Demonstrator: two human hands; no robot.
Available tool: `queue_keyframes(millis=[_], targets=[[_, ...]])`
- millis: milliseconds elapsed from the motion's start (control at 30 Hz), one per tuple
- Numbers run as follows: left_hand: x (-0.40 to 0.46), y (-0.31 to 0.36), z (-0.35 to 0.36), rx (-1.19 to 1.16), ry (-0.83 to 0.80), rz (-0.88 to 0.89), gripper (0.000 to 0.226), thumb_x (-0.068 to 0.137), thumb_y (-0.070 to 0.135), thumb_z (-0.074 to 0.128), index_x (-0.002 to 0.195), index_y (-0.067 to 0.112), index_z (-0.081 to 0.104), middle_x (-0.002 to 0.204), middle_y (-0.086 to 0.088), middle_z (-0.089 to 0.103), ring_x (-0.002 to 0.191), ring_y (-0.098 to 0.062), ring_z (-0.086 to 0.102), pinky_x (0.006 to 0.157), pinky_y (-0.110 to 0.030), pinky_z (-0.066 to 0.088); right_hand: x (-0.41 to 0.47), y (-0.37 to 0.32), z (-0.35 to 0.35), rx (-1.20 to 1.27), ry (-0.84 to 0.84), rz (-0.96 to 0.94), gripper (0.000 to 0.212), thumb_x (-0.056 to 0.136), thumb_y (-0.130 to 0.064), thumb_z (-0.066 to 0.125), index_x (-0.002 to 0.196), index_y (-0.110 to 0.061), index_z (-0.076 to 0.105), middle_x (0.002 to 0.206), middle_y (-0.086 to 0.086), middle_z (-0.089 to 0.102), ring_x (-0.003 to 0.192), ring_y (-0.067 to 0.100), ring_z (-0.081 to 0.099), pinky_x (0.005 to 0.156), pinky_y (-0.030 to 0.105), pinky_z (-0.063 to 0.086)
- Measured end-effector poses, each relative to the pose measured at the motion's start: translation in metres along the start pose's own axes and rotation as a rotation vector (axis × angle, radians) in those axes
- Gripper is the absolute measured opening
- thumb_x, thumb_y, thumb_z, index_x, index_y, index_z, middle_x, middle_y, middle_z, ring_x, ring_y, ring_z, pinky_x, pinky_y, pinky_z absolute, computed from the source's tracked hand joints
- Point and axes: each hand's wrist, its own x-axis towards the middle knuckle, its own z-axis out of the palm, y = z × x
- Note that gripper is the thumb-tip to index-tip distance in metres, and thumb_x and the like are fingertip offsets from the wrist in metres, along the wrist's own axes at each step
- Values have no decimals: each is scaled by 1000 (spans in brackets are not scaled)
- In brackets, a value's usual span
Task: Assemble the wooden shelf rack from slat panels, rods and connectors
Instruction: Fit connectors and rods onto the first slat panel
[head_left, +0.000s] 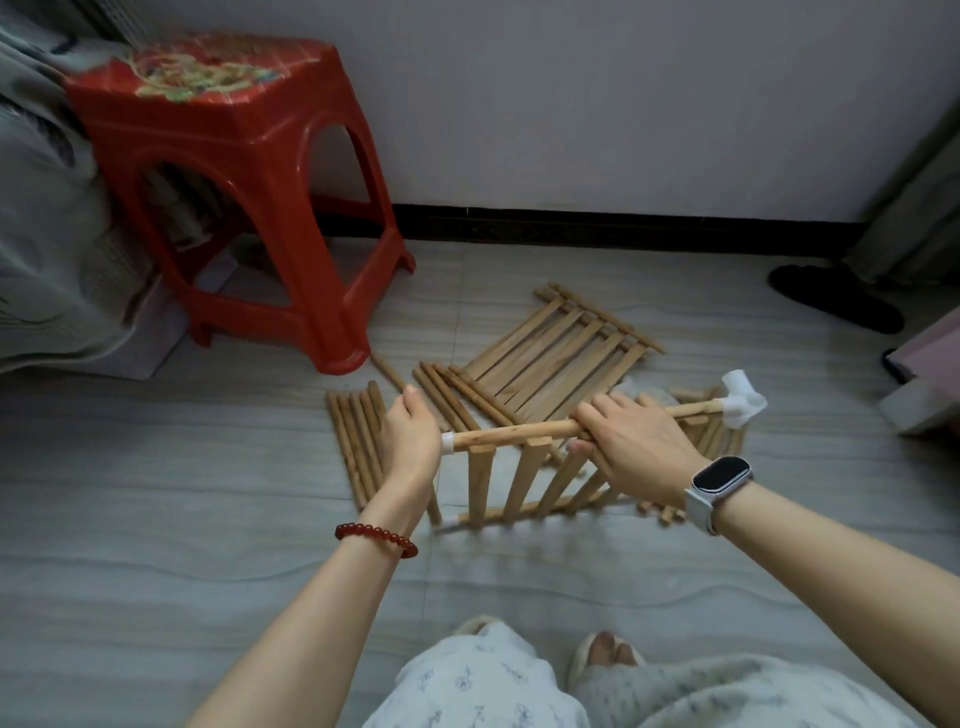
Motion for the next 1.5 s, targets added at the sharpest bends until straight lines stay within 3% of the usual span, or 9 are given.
queue_keyframes(millis=[133, 233, 433, 533, 633, 800, 1200, 1400, 1500], targets=[[0, -1, -5, 360, -53, 160, 34, 99, 42, 35, 82, 16, 50, 82, 2, 53, 84, -20, 51, 68, -29, 39, 0, -1, -4, 88, -28, 8, 29, 96, -51, 32, 108, -29, 47, 99, -10, 50, 88, 10, 44, 81, 31, 38], [-3, 4, -5, 788, 36, 559, 33, 95, 47, 40, 93, 21, 60, 102, 3, 55, 104, -19, 48, 95, -41, 30, -5, 4, -11, 237, -33, 7, 36, 93, -55, 38, 120, -34, 47, 107, -14, 50, 101, 8, 46, 87, 28, 33], [-39, 25, 45, 814, -535, 1097, 55, 92, 55, 37, 134, 21, 44, 116, 3, 58, 100, -14, 58, 85, -33, 49, -32, 44, -17, 336, 151, 178, 49, 90, -44, 54, 134, -22, 47, 128, -3, 52, 124, 15, 43, 106, 33, 27], [-36, 28, 73, 1015, -495, 1237, 51, 98, 46, 36, 145, 26, 26, 119, 1, 56, 101, -19, 57, 81, -32, 45, -46, 67, -15, 508, 417, 297, 39, 95, -30, 49, 129, -11, 51, 126, 6, 54, 117, 17, 48, 99, 36, 38], [-26, 39, 92, 1076, -312, 1243, 51, 96, 21, 43, 144, 22, 27, 124, -2, 52, 108, -22, 51, 88, -36, 37, -64, 98, 3, 671, 565, 607, 32, 95, -18, 45, 125, -6, 50, 120, 10, 53, 107, 18, 51, 88, 32, 41], [-23, 66, 142, 978, -310, 1098, 43, 90, 30, 37, 132, 21, 45, 118, -3, 58, 106, -24, 53, 89, -40, 37, -88, 145, 93, 801, 189, 1100, 35, 96, -7, 42, 128, 5, 48, 126, 27, 52, 118, 39, 48, 97, 39, 37], [26, 76, 207, 880, -108, 1356, 50, 89, 57, 44, 109, 15, 63, 83, -2, 64, 71, -20, 59, 58, -27, 33, -65, 169, 269, 732, -197, 1346, 43, 94, -8, 49, 129, 10, 32, 135, 33, 33, 123, 47, 38, 99, 43, 33], [16, 76, 205, 878, -172, 1237, 48, 85, 61, 40, 106, 22, 61, 86, 7, 62, 76, -15, 59, 56, -27, 32, -65, 159, 270, 1032, -124, 1514, 38, 89, -3, 51, 121, 16, 41, 126, 34, 48, 116, 45, 49, 91, 42, 41], [5, 79, 196, 848, -259, 1145, 36, 87, 57, 46, 102, 27, 58, 85, 11, 59, 77, -13, 57, 60, -29, 37, -68, 149, 246, 1414, 82, 1586, 21, 93, -9, 48, 98, 11, 53, 88, 24, 60, 79, 36, 58, 64, 39, 45]])
